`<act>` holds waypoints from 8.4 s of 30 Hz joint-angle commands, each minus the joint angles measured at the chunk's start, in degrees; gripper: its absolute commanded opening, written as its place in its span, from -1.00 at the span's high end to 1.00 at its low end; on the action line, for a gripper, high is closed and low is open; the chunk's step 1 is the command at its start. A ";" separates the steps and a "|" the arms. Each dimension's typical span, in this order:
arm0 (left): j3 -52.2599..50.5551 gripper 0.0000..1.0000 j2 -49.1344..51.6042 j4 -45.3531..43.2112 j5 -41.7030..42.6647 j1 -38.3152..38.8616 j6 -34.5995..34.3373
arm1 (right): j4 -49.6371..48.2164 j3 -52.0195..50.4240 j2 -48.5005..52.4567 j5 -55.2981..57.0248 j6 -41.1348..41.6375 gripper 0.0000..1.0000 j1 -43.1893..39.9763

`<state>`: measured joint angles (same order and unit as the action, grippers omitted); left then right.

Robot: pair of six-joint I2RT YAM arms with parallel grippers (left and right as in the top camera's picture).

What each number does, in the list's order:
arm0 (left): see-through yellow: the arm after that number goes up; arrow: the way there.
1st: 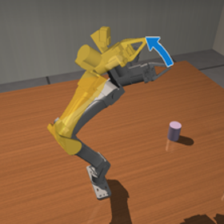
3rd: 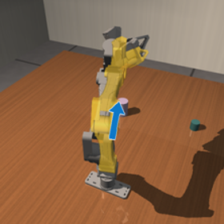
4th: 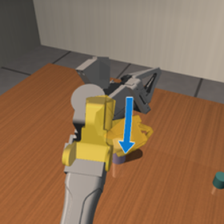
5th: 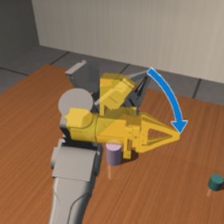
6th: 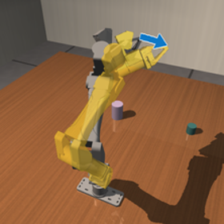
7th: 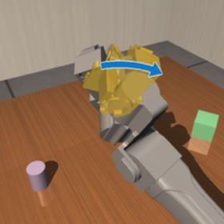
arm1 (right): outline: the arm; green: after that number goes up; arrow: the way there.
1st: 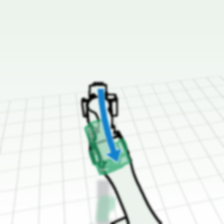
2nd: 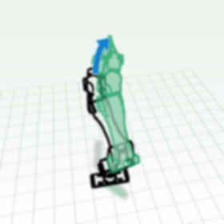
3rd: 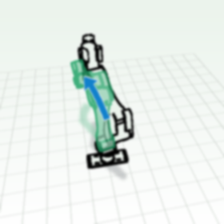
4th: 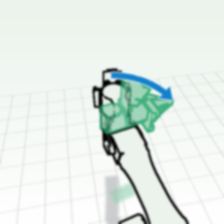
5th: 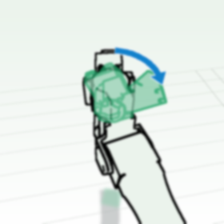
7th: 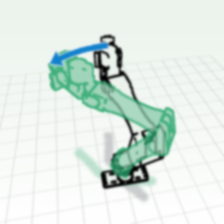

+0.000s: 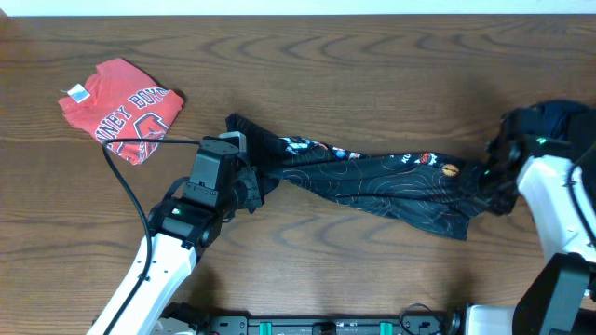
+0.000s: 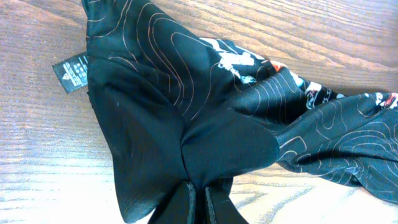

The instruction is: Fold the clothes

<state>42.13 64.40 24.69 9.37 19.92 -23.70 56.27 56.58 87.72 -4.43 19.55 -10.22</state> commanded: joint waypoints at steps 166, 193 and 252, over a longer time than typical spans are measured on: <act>54.23 0.88 -16.72 32.94 -3.06 -15.52 23.10 | -0.83 36.44 -34.38 10.58 -0.20 0.98 -7.02; 54.10 0.88 27.87 5.70 -5.29 -15.39 22.10 | -14.88 36.44 0.92 7.98 -0.33 0.98 -6.71; 54.36 -0.50 72.54 -26.45 19.54 28.06 18.01 | -5.01 36.44 0.70 15.32 -0.72 0.98 -6.23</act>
<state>95.15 135.83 -0.73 28.99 48.05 -4.47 51.27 92.51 89.21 11.11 18.81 -16.16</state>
